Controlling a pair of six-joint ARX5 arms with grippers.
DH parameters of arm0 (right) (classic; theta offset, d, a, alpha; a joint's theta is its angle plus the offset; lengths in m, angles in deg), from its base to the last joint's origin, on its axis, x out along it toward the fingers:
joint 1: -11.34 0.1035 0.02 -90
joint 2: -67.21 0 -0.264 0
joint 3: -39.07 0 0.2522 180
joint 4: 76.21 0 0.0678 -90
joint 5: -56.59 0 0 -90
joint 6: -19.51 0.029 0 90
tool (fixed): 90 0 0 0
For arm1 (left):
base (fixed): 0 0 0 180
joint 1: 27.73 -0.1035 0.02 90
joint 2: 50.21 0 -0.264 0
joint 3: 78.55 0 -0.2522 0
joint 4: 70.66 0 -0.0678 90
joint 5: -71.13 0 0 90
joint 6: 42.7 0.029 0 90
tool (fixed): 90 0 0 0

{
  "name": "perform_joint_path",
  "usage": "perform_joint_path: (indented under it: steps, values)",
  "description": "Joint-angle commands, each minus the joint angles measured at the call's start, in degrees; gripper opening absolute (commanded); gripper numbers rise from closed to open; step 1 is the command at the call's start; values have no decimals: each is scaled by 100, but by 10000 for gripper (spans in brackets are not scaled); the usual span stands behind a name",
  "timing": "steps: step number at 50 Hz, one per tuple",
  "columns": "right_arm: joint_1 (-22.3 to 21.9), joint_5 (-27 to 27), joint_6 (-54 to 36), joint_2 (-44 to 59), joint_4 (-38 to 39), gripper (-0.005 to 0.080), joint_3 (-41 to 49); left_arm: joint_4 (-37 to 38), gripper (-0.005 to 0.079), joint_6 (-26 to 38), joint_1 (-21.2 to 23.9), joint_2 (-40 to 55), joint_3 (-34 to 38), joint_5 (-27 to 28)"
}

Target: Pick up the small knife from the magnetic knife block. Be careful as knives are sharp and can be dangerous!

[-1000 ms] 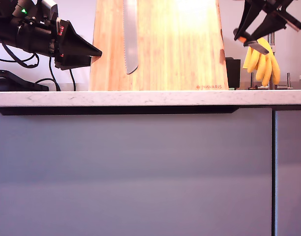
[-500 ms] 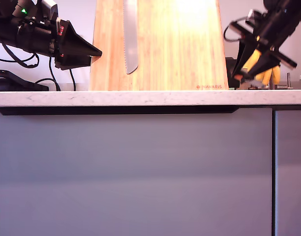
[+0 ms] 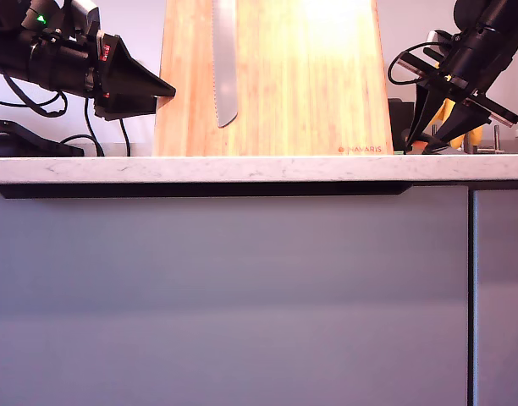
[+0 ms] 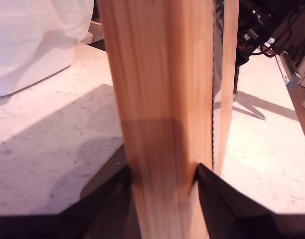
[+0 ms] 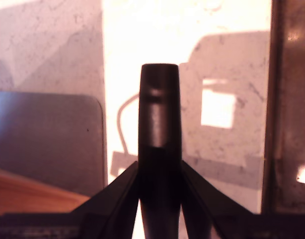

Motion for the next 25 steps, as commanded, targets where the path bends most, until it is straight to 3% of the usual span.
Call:
perform_joint_path:
  steps: [1,25]
  values:
    - [-15,-68,-35,114,-15,-13,-63,-59,-19,-13,358,142,-33,-57]
    - [-4,-275,-39,367,-114,-13,-63,-98,-19,-13,358,142,-35,-57]
